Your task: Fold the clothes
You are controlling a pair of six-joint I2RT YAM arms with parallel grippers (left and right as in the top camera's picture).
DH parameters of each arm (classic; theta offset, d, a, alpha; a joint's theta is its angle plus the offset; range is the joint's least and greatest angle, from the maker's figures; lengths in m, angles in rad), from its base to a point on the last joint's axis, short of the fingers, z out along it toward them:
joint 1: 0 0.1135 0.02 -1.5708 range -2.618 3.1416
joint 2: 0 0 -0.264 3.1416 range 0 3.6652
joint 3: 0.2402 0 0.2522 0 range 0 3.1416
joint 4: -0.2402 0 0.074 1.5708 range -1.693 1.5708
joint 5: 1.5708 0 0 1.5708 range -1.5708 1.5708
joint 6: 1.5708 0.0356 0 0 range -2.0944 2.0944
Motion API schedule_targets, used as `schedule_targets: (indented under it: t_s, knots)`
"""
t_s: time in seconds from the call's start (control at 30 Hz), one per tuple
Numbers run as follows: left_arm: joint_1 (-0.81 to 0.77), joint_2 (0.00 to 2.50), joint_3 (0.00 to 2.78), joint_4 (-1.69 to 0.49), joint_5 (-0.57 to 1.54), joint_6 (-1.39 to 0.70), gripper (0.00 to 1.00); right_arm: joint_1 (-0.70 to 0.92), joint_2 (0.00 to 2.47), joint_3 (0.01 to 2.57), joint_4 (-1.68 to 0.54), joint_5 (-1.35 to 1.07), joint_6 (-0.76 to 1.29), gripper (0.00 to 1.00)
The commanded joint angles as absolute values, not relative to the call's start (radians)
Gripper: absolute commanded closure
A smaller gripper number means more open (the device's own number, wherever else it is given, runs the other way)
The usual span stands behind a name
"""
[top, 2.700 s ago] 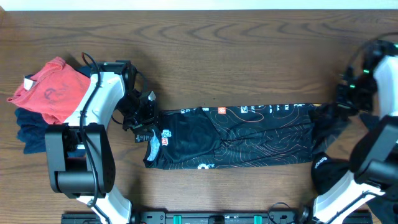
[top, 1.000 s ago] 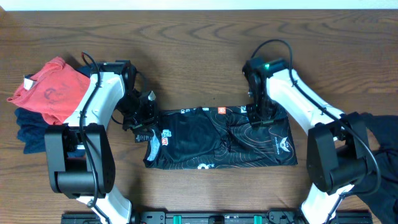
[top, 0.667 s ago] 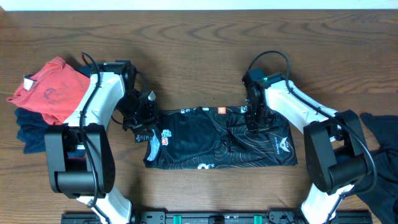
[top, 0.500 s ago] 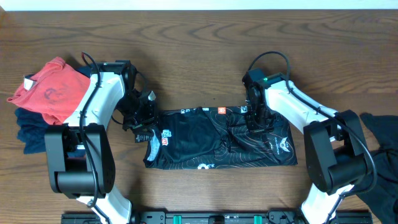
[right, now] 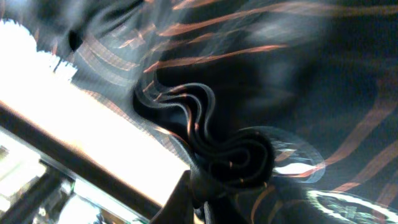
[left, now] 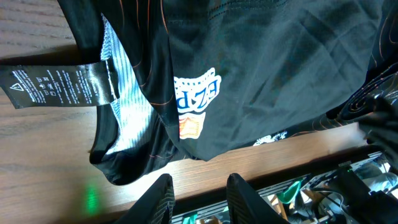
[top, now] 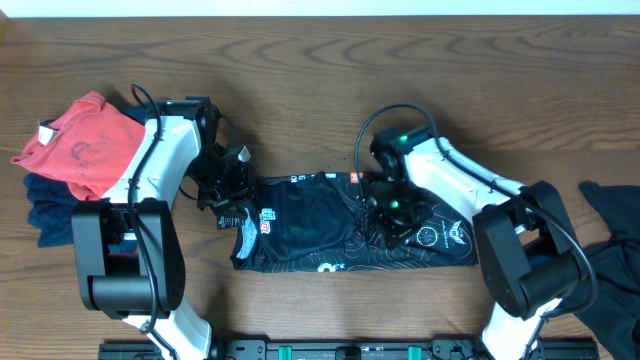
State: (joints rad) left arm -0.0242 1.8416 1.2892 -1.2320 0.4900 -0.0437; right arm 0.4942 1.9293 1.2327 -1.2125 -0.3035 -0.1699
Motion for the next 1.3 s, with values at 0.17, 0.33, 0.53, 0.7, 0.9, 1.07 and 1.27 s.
schedule_targets:
  t_s: [0.17, 0.33, 0.53, 0.7, 0.9, 1.07, 1.27]
  knots:
    - [-0.023, 1.819, 1.308, -1.232, 0.482, -0.03, 0.69, 0.525, 1.917, 1.227, -1.221, -0.35, -0.242, 0.73]
    - [-0.023, 1.819, 1.306, -1.232, 0.482, -0.03, 0.57, 0.519, 1.916, 1.23, -1.183, -0.315, -0.215, 0.74]
    - [-0.023, 1.819, 1.283, -1.232, 0.482, -0.03, 0.54, 0.51, 1.898, 1.28, -1.176, -0.281, -0.178, 0.71]
    - [-0.023, 1.819, 1.279, -1.232, 0.482, -0.03, 0.54, 0.501, 1.842, 1.33, -1.19, -0.278, -0.191, 0.7]
    - [-0.023, 1.819, 1.278, -1.231, 0.482, -0.03, 0.39, 0.45, 1.724, 1.348, -1.158, -0.142, -0.062, 0.69]
    - [-0.025, 1.82, 1.253, -1.213, 0.481, -0.03, 0.26, 0.366, 1.654, 1.348, -1.161, -0.109, 0.004, 0.63]
    - [-0.025, 1.821, 1.162, -1.093, 0.481, -0.03, 0.14, 0.307, 1.648, 1.343, -1.171, -0.113, 0.007, 0.62]
